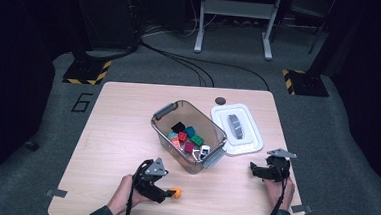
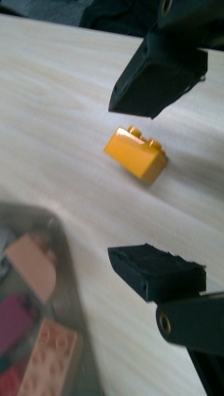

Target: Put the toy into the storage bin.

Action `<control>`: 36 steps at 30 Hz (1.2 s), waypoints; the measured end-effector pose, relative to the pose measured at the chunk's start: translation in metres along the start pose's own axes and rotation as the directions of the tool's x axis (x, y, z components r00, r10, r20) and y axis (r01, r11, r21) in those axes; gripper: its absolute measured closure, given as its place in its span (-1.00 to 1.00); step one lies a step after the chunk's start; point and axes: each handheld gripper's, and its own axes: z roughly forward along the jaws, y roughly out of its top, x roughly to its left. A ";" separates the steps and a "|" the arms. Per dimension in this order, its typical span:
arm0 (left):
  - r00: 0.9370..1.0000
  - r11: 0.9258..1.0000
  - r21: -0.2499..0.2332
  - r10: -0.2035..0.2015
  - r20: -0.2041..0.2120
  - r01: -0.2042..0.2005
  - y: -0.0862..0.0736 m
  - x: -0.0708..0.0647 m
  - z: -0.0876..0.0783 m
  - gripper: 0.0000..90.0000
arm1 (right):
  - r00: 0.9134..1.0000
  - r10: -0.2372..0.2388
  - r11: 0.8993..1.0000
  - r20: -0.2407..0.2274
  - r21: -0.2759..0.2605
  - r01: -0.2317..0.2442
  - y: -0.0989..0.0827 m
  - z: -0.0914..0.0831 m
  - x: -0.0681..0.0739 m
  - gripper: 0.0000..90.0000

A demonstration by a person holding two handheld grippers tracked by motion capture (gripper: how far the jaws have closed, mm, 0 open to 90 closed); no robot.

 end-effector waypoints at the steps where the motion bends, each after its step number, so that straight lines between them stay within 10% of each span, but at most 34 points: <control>1: 1.000 1.000 0.001 0.008 0.001 -0.008 0.000 -0.002 0.002 -0.37 | 1.000 0.000 1.000 0.000 0.000 0.000 0.000 0.000 0.000 -0.85; 22: 0.999 0.998 0.048 0.047 0.015 -0.048 -0.016 -0.002 0.023 0.47 | 1.000 0.001 1.000 0.000 0.000 -0.001 0.000 0.000 0.000 -0.85; 36: 1.000 0.999 0.032 0.020 -0.005 -0.020 -0.016 0.007 0.016 0.50 | 1.000 0.002 1.000 0.001 -0.001 -0.002 0.000 0.000 0.000 -0.85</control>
